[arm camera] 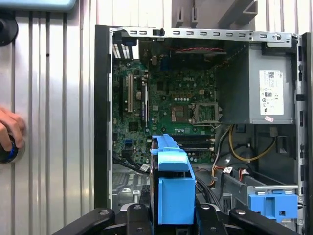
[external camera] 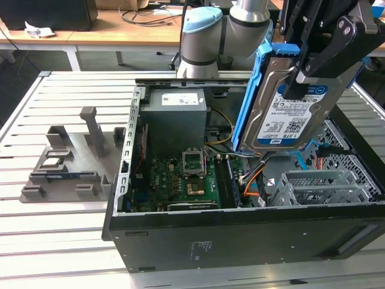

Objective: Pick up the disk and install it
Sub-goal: 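Pick up the disk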

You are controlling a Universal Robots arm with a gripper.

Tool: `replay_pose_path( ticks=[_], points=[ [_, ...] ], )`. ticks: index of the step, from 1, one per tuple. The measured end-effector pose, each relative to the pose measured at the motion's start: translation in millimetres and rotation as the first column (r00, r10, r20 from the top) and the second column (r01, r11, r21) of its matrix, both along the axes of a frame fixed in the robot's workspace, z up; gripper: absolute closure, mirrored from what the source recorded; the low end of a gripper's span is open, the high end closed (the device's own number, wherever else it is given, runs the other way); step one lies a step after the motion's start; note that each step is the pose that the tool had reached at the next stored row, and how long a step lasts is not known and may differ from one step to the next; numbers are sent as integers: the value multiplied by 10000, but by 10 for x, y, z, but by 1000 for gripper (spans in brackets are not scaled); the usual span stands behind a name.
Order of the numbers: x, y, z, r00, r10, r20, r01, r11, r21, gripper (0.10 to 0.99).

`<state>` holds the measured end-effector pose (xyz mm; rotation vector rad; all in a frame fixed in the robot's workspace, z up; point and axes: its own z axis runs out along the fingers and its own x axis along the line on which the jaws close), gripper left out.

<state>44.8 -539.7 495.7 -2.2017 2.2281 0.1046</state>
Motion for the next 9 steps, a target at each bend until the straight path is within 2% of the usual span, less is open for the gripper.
replay_pose_path(
  ticks=[6, 9],
  points=[
    [2, -67, -7, 10000, 10, 0, -10, 10000, 1, 722],
    [44, -70, -14, 10000, 26, -1, -26, 10000, 1, 722]
  ],
)
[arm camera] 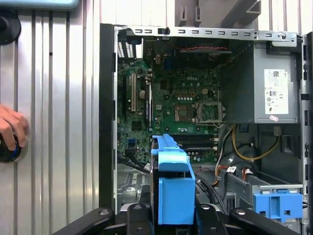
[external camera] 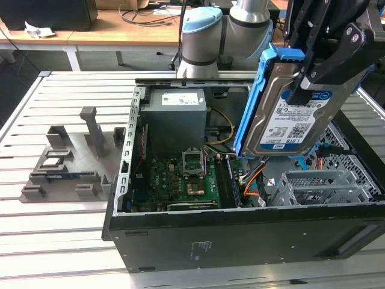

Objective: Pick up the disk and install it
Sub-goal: 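Pick up the disk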

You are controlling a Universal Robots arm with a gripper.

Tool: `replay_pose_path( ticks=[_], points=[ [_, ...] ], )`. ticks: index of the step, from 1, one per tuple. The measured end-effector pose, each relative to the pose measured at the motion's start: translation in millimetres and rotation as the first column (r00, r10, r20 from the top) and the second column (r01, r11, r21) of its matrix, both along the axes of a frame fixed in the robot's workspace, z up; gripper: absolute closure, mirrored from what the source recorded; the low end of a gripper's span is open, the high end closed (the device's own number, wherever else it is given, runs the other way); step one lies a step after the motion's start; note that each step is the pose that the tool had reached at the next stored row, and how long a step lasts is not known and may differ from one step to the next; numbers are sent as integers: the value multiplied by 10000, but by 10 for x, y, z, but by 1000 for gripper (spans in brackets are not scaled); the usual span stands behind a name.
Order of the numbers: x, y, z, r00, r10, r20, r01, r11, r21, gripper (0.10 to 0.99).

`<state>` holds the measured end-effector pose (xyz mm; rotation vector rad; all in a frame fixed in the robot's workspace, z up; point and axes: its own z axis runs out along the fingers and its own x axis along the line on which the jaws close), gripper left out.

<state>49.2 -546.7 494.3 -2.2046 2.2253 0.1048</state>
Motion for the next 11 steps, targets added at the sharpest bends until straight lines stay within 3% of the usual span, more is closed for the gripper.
replay_pose_path(
  ticks=[2, 4, 11],
  points=[
    [44, -1, -6, 10000, 23, 1, -23, 10000, 3, 722],
    [181, -1, -16, 10000, 82, -1, -82, 10000, 1, 722],
    [435, 0, -38, 9999, 158, -7, -158, 9999, 0, 722]
  ],
)
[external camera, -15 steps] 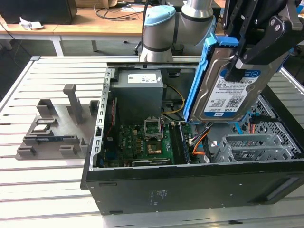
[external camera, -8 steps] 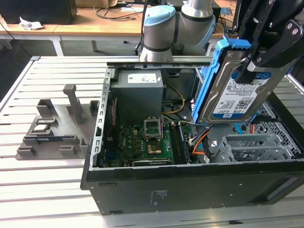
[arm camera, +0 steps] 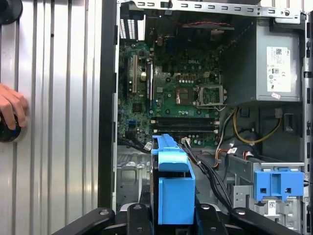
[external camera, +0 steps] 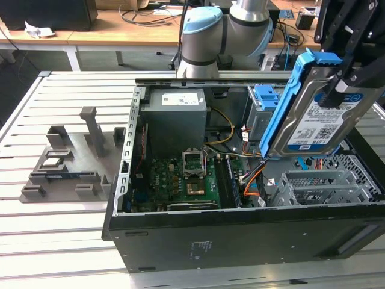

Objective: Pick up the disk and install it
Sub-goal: 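Pick up the disk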

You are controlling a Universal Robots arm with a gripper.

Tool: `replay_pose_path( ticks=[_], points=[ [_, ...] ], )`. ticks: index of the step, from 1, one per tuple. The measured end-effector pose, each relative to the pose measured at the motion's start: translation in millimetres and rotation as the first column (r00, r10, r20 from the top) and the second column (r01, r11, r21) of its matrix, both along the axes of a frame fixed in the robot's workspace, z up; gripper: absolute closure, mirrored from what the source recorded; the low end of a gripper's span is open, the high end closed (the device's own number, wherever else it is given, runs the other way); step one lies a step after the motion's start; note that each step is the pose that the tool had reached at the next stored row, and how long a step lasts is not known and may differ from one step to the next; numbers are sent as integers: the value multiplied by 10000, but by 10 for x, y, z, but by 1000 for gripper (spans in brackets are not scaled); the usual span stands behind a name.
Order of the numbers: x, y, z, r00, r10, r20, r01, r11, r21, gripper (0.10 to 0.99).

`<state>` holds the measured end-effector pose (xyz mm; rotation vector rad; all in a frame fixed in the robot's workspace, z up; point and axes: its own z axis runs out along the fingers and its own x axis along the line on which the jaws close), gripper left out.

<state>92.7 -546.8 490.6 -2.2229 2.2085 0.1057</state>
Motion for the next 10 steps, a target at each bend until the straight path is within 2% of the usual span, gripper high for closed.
replay_pose_path(
  ticks=[4, 5, 10],
  points=[
    [219, 0, -30, 10000, 32, -9, -32, 10000, 1, 722],
    [248, -1, -41, 10000, 33, -9, -33, 10000, 1, 722],
    [273, -14, -93, 10000, 33, -9, -33, 10000, 1, 722]
  ],
)
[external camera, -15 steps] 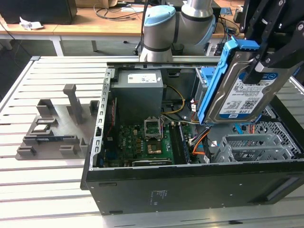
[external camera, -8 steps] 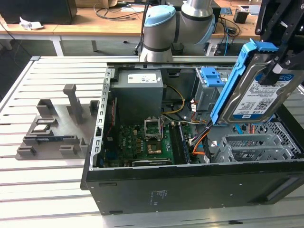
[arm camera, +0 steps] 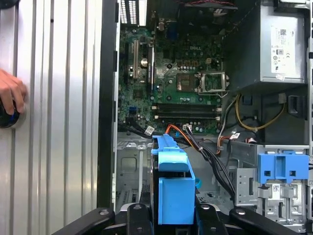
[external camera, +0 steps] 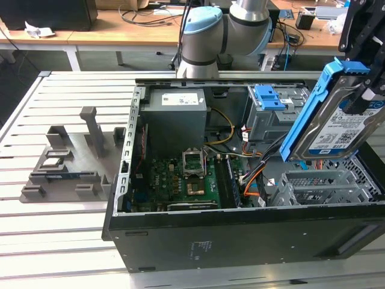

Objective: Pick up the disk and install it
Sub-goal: 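Pick up the disk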

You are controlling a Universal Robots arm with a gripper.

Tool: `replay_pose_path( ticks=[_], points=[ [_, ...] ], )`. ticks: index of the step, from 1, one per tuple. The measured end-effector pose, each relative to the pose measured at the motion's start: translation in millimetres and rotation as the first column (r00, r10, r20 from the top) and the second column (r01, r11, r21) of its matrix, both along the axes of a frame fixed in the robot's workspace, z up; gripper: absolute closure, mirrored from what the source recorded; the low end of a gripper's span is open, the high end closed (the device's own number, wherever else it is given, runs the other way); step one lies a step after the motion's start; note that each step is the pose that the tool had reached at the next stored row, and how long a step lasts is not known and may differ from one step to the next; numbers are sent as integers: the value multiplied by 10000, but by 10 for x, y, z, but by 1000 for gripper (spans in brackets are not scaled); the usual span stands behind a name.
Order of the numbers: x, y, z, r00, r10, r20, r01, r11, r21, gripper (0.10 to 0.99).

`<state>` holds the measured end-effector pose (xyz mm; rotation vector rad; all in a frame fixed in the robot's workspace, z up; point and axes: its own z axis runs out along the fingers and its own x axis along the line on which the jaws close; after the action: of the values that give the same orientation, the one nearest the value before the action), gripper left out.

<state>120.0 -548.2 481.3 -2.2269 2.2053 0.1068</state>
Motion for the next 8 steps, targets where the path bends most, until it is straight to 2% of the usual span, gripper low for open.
replay_pose_path(
  ticks=[8],
  points=[
    [47, -15, -49, 10000, 1, 0, -1, 10000, -1, 722]
  ],
)
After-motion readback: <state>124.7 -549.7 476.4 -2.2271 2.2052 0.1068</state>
